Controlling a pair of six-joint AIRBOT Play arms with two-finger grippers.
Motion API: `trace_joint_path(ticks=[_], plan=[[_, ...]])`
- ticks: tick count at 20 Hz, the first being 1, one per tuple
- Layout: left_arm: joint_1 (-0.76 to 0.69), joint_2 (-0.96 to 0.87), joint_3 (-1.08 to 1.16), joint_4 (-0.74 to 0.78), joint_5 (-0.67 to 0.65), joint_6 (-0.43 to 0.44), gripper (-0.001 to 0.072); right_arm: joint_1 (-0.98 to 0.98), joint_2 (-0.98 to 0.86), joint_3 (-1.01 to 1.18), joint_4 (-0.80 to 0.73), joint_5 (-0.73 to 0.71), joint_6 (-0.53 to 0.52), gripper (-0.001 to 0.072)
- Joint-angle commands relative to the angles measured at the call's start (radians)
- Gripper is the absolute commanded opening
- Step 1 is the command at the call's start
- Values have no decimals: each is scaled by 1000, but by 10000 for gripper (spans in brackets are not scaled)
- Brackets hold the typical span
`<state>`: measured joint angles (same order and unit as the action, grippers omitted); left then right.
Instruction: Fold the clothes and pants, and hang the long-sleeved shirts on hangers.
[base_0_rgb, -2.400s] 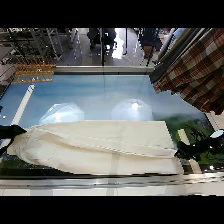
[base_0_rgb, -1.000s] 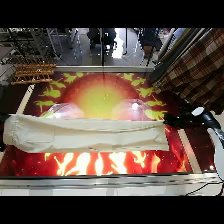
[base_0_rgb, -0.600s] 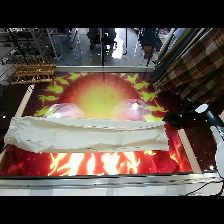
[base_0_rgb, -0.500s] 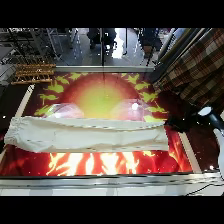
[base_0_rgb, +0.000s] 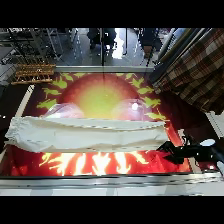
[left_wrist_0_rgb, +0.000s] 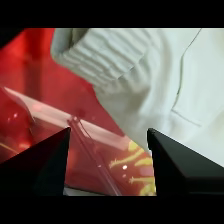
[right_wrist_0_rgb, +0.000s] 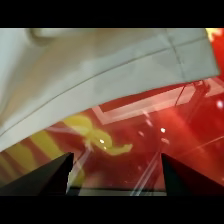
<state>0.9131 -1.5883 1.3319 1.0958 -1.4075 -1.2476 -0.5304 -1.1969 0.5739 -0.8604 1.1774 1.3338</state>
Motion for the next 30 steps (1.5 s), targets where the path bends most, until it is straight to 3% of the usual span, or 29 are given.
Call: trace_joint_path(ticks=[1,2,6,16,17,18,19,20,21,22,23,25,27,29,30], plan=[[-5,11,-108,-9,102,-5,539,-5,23,-118,127,-153,-10,636],[-5,11,-122,-41,139,5,585,-5,23,-124,179,-182,-32,637],[-9,8,-159,-193,259,69,586,-5,23,-123,269,-303,-43,643],[-97,-71,-177,-193,333,61,586,42,22,-123,403,-535,-15,628],[-109,-74,-177,-193,343,57,586,71,22,-123,413,-576,-3,615],[-119,-77,-177,-193,352,55,584,98,22,-123,417,-616,19,530],[-128,-80,-177,-193,366,43,566,122,22,-123,418,-657,47,444],[-133,-83,-177,-193,385,11,383,143,22,-123,419,-697,74,349],[-141,-84,-177,-193,396,-6,76,153,22,-121,418,-717,85,221],[-142,-83,-176,-208,403,-2,20,153,22,-114,421,-724,95,85],[-143,-83,-164,-225,402,-2,19,153,22,-98,421,-724,96,27],[-146,-80,-93,-278,370,-2,18,153,22,-31,431,-716,94,24],[-146,-81,45,-439,307,-2,18,153,22,110,430,-697,80,23],[-138,-83,206,-720,256,28,19,146,22,322,422,-615,-118,23],[-131,-86,279,-851,210,106,18,133,22,426,392,-529,-231,23]])
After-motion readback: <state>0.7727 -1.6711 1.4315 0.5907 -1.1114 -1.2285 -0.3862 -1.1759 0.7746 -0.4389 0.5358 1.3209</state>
